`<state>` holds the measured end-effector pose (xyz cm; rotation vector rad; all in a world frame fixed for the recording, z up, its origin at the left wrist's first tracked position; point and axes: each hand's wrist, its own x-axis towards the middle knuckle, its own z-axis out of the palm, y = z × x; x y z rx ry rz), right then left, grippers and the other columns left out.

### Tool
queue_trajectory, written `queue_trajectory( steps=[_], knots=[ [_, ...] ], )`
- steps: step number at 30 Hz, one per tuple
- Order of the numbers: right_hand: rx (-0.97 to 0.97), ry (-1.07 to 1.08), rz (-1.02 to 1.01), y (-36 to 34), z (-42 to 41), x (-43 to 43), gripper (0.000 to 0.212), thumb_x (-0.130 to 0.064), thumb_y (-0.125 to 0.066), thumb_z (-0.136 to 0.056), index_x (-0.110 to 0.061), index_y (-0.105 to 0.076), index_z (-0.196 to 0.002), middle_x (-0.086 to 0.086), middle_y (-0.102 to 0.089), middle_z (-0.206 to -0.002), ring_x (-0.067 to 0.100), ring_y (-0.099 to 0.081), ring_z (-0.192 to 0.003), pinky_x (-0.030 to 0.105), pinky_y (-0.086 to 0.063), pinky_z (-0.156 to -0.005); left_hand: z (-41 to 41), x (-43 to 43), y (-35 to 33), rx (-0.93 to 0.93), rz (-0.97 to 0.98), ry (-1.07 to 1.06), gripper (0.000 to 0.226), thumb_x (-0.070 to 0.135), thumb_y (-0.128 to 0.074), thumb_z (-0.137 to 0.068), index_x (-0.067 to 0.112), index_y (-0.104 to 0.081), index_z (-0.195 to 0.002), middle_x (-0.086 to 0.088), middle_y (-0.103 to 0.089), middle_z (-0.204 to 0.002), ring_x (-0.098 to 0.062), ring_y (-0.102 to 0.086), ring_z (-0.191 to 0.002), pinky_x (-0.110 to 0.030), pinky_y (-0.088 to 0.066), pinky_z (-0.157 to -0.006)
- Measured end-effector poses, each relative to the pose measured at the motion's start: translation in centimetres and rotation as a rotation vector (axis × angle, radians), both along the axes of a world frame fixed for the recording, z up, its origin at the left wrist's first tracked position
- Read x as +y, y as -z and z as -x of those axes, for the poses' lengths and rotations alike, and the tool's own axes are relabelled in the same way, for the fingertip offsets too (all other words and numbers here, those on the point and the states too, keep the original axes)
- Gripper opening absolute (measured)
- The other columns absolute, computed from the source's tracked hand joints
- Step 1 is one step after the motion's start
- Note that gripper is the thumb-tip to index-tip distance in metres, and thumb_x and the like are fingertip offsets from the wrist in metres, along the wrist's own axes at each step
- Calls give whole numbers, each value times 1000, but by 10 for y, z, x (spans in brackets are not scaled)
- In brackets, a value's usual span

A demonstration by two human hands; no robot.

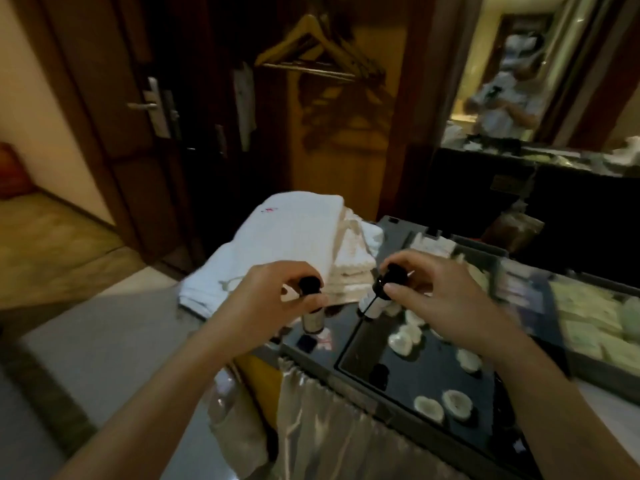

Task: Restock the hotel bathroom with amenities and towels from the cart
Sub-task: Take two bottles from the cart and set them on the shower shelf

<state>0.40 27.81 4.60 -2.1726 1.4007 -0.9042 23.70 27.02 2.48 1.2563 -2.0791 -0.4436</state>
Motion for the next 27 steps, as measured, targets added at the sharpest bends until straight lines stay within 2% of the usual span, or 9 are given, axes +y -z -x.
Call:
queue_trajectory(
  steps=[5,9,11,13,17,21,25,27],
  knots=[
    [-29,-306,-66,-9,-37,-30,15,-21,-61,-89,-33,-58,-98,-16,-61,-94,4,-61,-78,15,-51,-71,-31,23,4,-44,-48,-193,10,28,-65,-83,29,-63,-93,22,-59,-86,3,-59,-83,-10,-47,-75],
    [-29,-522,-92,-8,-59,-43,17,-18,-61,-89,-31,-58,-99,-13,-63,-95,8,-64,-82,29,-56,-77,-38,51,7,-52,-95,-375,11,34,-63,-84,29,-63,-93,18,-62,-90,1,-57,-86,-17,-48,-78],
    [-21,-621,-64,-8,-72,-44,20,-16,-60,-89,-32,-56,-100,-14,-62,-96,5,-64,-83,26,-55,-78,-37,68,7,-73,-119,-459,16,36,-62,-84,26,-65,-97,14,-63,-93,0,-57,-87,-21,-49,-79],
    [-20,-716,-40,-8,-89,-41,22,-15,-59,-90,-32,-55,-102,-15,-62,-96,5,-64,-82,23,-55,-76,-35,90,5,-106,-120,-554,18,36,-61,-83,26,-64,-97,13,-64,-95,1,-56,-87,-19,-47,-79],
    [-6,-917,-56,0,-124,-17,23,-13,-60,-89,-30,-56,-104,-15,-61,-94,4,-64,-83,19,-54,-77,-37,147,4,-139,-131,-751,22,36,-60,-84,23,-63,-101,12,-63,-95,1,-55,-86,-14,-44,-76],
    [35,-1119,-94,9,-160,22,28,-11,-59,-89,-36,-53,-99,-22,-58,-91,-1,-62,-89,14,-53,-76,-44,216,8,-147,-205,-965,22,39,-58,-85,28,-60,-105,13,-61,-97,0,-56,-88,-21,-47,-79],
    [120,-1291,-44,8,-200,70,28,-13,-57,-90,-36,-53,-105,-19,-58,-93,4,-62,-87,23,-55,-79,-52,286,8,-115,-207,-1161,16,35,-61,-85,29,-60,-100,15,-60,-94,3,-55,-85,-16,-45,-76],
    [138,-1373,-23,4,-219,98,33,-14,-57,-90,-44,-50,-101,-16,-60,-92,5,-63,-85,26,-56,-79,-62,324,7,-102,-214,-1255,15,36,-61,-85,31,-59,-99,16,-60,-93,4,-55,-85,-16,-45,-76]
  ],
)
